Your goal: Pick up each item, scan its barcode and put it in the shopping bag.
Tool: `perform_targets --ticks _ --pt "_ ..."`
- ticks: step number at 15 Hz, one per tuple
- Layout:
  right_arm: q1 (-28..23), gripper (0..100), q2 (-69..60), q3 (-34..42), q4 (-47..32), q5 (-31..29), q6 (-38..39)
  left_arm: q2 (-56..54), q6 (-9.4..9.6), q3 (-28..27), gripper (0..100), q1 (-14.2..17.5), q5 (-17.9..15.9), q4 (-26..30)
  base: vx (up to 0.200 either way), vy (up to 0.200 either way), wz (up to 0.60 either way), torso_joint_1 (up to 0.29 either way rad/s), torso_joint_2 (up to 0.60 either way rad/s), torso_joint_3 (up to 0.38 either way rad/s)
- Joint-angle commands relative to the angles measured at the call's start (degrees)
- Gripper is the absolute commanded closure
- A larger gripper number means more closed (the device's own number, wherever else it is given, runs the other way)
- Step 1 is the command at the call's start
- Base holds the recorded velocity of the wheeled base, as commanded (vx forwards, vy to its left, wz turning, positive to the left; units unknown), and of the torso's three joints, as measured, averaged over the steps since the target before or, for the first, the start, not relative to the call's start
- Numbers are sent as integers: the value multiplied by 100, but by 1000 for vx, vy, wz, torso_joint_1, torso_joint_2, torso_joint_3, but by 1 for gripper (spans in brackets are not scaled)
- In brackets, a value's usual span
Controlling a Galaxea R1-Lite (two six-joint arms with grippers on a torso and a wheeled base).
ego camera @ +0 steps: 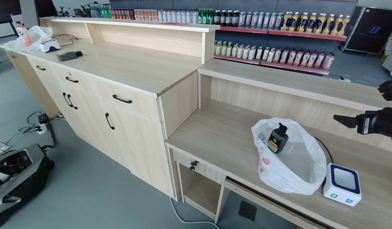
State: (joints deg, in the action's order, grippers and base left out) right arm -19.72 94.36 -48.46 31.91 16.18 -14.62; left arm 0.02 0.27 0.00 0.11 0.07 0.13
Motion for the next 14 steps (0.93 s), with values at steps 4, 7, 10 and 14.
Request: perform_targets --ticks 4,7,10,14 --pt "-392 0 -137 -2686 -3508 -3033 2349 -2 0 0 0 -2 1 4 0 0 -600 5 2 -1" --pt "-708 0 839 -3618 -4571 -4123 3360 -2 0 0 0 -2 1 4 0 0 -600 4 1 2" --pt "-1156 0 1727 -3196 -3411 -3885 3343 -2 0 0 0 -2 1 4 0 0 -200 1 1 -1" --pt "-1482 0 2342 -2651 -1776 -2769 3140 -2 0 0 0 -2 1 4 0 0 0 0 0 0"
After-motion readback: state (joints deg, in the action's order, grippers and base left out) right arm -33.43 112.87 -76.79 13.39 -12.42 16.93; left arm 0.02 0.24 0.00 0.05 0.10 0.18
